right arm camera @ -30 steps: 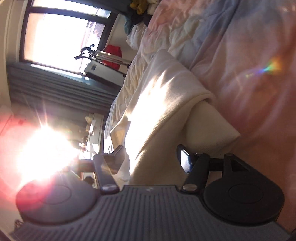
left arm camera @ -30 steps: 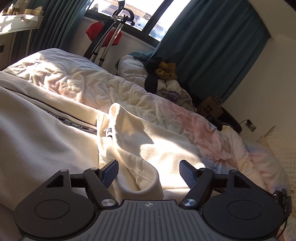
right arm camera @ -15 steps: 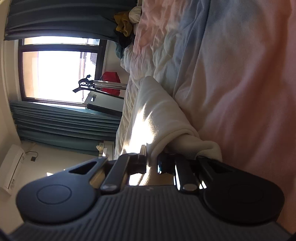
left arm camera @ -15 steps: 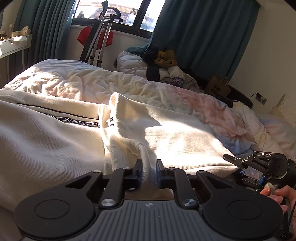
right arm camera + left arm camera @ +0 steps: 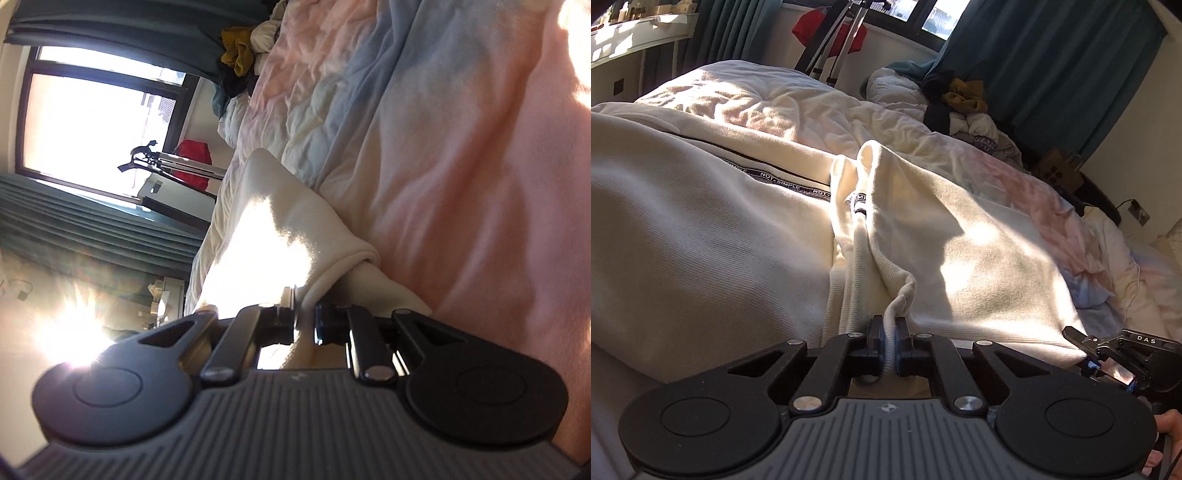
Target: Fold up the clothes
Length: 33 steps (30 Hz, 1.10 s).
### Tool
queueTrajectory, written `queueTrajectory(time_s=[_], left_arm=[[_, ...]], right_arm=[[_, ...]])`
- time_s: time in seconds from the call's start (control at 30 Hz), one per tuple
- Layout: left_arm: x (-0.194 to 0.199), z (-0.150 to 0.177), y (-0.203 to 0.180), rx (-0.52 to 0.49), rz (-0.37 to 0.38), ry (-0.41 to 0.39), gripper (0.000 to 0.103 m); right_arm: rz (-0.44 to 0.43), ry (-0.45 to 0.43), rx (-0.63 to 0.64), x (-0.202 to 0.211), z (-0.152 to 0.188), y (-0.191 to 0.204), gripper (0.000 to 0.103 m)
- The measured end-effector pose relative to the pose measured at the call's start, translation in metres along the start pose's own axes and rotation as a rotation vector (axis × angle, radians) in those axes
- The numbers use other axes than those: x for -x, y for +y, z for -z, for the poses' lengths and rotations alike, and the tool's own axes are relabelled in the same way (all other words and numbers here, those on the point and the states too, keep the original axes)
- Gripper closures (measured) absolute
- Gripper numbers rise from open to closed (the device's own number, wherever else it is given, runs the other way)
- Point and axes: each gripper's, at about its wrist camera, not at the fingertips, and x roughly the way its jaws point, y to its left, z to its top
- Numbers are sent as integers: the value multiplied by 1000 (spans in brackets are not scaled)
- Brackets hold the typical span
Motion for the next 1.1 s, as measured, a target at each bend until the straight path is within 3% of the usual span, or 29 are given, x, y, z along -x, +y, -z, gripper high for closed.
queueTrajectory(time_s=[0.2, 0.3, 0.4, 0.47, 0.57, 0.63, 0.73, 0.93, 0.97, 1.1], left_arm=[[1, 2, -1, 6, -2, -3, 96], [2, 2, -1, 8, -3, -4, 94], [2, 2, -1, 8, -2, -4, 93], [1, 2, -2, 7, -1, -4, 93], [0, 2, -3, 6, 0, -3, 93], [0, 2, -4, 5, 1, -3, 93], [-1, 2, -5, 3, 2, -2, 93], [4, 0, -7, -9, 4, -19, 91], [8, -2, -7, -7, 7, -34, 89], [37, -15, 2, 45, -12, -141, 66]], right_arm=[[73, 91, 234, -9, 38, 29, 88], [86, 137, 428, -14, 65, 54, 88], [-3, 133, 637, -8, 89, 87, 88], [-66, 43, 737, 3, 91, 107, 88], [-80, -24, 799, -2, 80, 121, 88], [4, -26, 838, -23, 77, 120, 88], [119, 44, 888, -56, 78, 103, 90], [137, 4, 979, -56, 103, 96, 90], [133, 5, 978, -54, 103, 95, 90], [124, 7, 952, -49, 99, 93, 90]])
